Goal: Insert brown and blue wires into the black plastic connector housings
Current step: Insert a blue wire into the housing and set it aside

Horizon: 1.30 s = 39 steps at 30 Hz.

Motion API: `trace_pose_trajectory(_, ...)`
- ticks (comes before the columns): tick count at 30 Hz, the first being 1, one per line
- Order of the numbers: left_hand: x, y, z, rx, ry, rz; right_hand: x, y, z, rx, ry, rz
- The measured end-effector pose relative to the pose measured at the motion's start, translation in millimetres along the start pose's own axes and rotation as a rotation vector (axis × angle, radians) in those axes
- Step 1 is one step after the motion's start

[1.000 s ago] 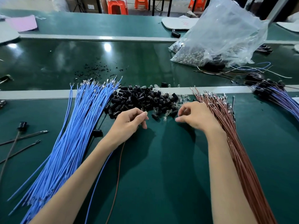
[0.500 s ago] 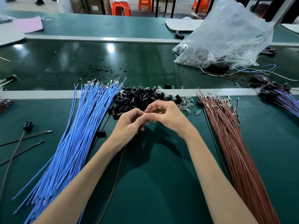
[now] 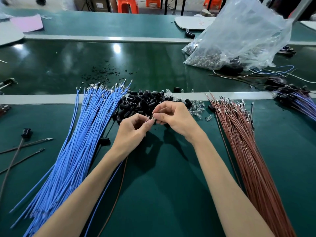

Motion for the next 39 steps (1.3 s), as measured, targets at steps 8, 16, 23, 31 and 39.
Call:
trace_pose_trajectory(8,-2,-2,-1,0.005,-0.022,0.079,-1,-4,0,-0.006,-0.015,-0.057)
trace_pose_trajectory(16,-4,-3,-1,-0.022,0.016,0.062,-5,-9,0,0.026,0.076,-0.189)
trace_pose_trajectory(23,-8,-7,0,-0.052,0.016,0.075,0,-6,3,0.04,-0.008,-0.073)
trace_pose_trajectory(31,-8,-9,1,-0.051,0.002,0.101,-1,-6,3,0.016,-0.015,-0.073)
trace_pose_trajectory(39,-7,-6,1,-0.03,-0.001,0.086,3,-8,3,0.031,-0.055,0.022)
Point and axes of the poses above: each hand's wrist, its own z-axis away from the middle knuckle, its own y-axis out of the palm, x = y × z, the point moved 8 cm from there along -z, towards the middle knuckle, and after that the axes turned 15 degrees about -x, right-handed, at the moved point
